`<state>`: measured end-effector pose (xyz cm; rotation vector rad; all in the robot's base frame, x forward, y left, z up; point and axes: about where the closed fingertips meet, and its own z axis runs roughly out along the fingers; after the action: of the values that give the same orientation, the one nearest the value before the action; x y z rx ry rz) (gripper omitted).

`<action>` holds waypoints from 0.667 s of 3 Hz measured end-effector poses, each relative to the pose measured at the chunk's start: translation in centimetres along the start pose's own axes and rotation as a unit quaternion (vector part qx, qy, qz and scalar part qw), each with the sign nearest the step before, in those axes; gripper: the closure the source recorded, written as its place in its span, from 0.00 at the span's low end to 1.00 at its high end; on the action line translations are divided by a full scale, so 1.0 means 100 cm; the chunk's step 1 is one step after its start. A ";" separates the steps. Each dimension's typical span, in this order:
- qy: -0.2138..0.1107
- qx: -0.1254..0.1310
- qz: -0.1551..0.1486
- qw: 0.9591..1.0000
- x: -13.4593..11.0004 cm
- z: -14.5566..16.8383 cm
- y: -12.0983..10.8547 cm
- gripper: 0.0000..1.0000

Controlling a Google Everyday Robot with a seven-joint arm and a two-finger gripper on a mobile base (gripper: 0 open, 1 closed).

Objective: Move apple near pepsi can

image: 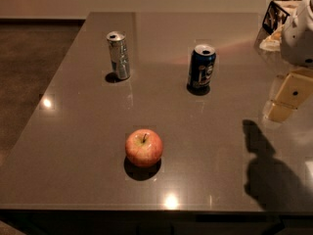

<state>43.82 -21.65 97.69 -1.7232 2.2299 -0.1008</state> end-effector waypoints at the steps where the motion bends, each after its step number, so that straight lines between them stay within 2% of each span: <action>1: 0.000 0.000 0.000 1.000 0.000 0.000 0.000 0.00; 2: -0.012 -0.012 -0.029 0.999 -0.018 0.012 0.012 0.00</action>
Offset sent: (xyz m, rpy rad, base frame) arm -0.0107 0.0527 -0.0335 0.0259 0.0442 0.1679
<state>43.42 -19.47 96.57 -1.7935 2.1731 -0.0666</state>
